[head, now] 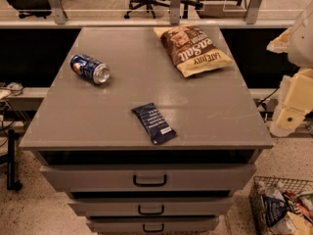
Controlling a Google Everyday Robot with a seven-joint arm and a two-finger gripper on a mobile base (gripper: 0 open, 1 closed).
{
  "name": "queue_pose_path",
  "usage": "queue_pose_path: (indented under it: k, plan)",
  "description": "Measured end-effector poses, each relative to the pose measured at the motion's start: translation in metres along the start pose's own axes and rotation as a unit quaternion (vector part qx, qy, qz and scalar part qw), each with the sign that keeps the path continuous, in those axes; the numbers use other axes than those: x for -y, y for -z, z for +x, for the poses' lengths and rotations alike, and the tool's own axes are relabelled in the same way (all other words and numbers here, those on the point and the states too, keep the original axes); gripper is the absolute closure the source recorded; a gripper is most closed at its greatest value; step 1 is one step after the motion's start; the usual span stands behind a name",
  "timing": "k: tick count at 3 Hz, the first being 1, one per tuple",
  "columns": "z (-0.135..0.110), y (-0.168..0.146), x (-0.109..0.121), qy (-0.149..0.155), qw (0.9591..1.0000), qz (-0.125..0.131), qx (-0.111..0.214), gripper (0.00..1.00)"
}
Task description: Pick pepsi can
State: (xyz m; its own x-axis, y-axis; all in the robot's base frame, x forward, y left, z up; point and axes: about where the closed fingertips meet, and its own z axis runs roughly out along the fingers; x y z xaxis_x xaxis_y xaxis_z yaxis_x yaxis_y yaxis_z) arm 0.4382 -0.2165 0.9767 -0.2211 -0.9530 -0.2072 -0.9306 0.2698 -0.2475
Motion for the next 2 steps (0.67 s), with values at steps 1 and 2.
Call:
queue_pose_path:
  k: [1,2]
  plan:
    - [-0.008,-0.004,0.002,0.005,1.0,0.002,0.005,0.0]
    - [-0.036,-0.026,0.014,0.0,0.9994,-0.007,0.034,0.0]
